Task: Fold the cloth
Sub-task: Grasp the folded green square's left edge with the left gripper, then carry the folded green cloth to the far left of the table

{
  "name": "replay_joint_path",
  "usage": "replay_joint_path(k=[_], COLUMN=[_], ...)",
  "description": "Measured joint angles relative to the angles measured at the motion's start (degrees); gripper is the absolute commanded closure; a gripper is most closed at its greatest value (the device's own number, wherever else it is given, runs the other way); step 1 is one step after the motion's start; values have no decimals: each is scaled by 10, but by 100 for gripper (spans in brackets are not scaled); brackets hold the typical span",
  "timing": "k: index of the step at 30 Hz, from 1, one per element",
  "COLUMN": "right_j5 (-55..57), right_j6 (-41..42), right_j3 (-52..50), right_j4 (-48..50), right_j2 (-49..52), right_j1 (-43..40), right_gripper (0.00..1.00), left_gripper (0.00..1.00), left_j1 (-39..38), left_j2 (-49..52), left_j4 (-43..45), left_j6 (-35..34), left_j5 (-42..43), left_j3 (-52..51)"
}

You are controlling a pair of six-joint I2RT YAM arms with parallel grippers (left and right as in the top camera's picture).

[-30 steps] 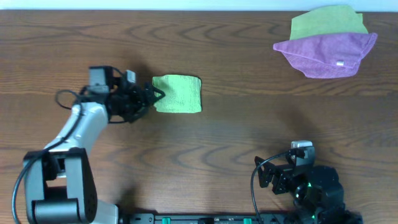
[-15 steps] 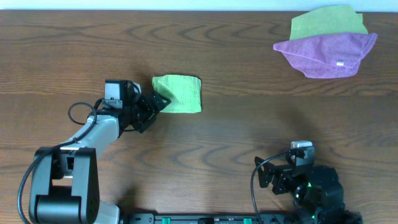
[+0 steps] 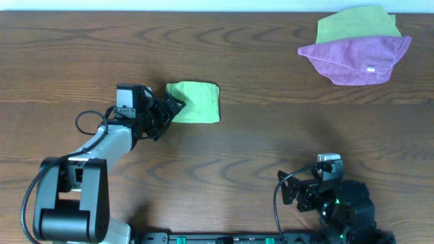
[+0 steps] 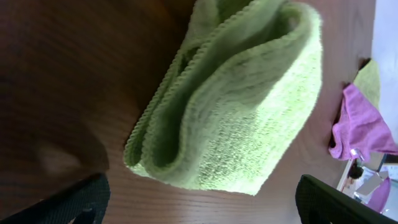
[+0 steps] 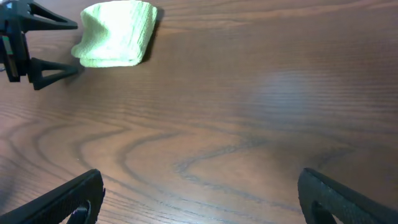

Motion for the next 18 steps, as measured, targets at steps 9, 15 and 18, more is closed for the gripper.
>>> replay_joint_path(k=[9, 15, 18], right_j5=[0, 0, 0], right_j6=[0, 0, 0], right_j3=[0, 0, 0], right_j4=[0, 0, 0], right_j2=[0, 0, 0], right_j1=[0, 0, 0], right_gripper=[1, 1, 1], left_gripper=[22, 78, 94], left_j1=[-25, -42, -44], left_j2=[35, 80, 106], left_j4=[74, 128, 153], left_j6=[-25, -39, -39], left_j5=[-1, -5, -8], left_j3=[0, 0, 0])
